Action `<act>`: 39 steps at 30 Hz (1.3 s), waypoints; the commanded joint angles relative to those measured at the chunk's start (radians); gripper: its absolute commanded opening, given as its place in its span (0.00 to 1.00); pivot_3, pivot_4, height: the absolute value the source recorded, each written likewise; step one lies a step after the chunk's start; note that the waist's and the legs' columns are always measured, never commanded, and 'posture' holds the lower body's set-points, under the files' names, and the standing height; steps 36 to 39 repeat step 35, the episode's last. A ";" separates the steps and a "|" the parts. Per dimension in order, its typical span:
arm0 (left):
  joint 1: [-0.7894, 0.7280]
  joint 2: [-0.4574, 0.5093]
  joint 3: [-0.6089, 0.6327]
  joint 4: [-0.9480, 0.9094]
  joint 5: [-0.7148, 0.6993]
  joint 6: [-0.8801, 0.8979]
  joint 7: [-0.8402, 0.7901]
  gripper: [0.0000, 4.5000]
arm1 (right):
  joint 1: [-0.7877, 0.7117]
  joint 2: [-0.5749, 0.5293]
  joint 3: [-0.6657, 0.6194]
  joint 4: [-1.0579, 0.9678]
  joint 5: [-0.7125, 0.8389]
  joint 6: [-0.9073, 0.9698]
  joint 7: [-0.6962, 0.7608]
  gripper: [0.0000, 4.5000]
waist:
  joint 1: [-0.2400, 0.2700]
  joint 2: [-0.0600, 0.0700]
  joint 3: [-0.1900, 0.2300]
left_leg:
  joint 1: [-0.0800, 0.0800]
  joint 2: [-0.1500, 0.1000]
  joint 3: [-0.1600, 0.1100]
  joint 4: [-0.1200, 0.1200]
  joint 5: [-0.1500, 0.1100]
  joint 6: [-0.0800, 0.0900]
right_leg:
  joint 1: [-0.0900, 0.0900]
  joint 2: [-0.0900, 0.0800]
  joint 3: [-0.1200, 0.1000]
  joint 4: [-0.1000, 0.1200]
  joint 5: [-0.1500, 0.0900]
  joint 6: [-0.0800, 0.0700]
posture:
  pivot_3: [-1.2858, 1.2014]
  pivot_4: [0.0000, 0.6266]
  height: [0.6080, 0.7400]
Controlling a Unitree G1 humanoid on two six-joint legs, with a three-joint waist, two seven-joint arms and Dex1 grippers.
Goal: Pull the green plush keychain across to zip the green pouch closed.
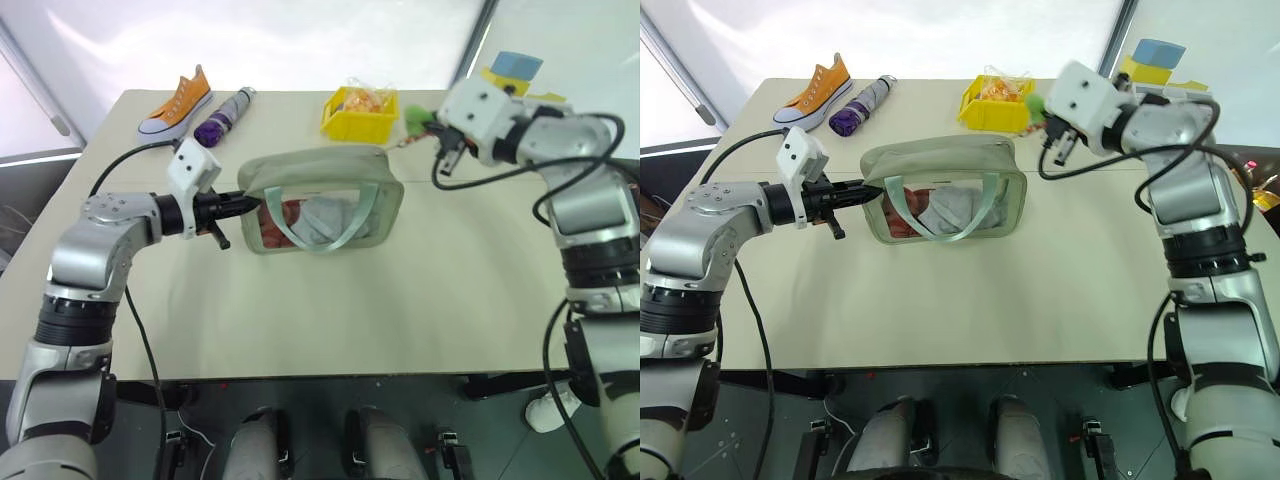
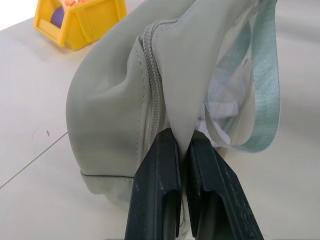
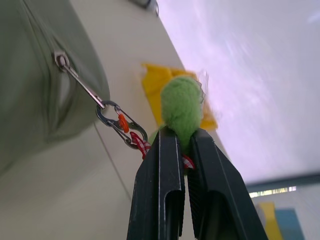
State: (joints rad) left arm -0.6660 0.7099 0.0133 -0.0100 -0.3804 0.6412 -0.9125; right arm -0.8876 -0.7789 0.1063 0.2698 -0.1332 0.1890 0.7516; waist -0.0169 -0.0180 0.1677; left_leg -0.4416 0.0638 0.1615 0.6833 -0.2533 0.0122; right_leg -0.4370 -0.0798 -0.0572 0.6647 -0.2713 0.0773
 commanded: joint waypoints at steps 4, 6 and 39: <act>-0.006 -0.005 -0.004 -0.003 0.013 0.002 0.016 0.00 | 0.170 0.039 -0.048 0.012 0.005 0.012 -0.109 0.02 | 0.001 0.000 0.000 | 0.000 0.000 0.000 0.000 0.000 0.000 | 0.000 0.000 0.000 0.000 0.000 0.000 | 0.52 0.24 1.00; -0.007 -0.008 -0.008 -0.005 0.012 0.002 0.014 0.00 | 0.219 0.081 -0.042 0.011 0.014 0.021 -0.130 0.02 | 0.001 0.000 0.000 | 0.001 0.000 0.000 0.000 0.000 0.000 | 0.002 0.000 0.000 0.000 0.000 0.000 | 0.52 0.24 1.00; -0.088 0.240 0.142 0.125 -0.091 0.094 -0.143 1.00 | 0.049 -0.105 -0.141 -0.292 0.467 0.490 0.397 1.00 | 0.001 0.001 0.001 | 0.003 0.001 -0.001 -0.001 0.000 0.000 | 0.003 0.000 0.000 -0.001 0.000 0.000 | 0.52 0.24 1.00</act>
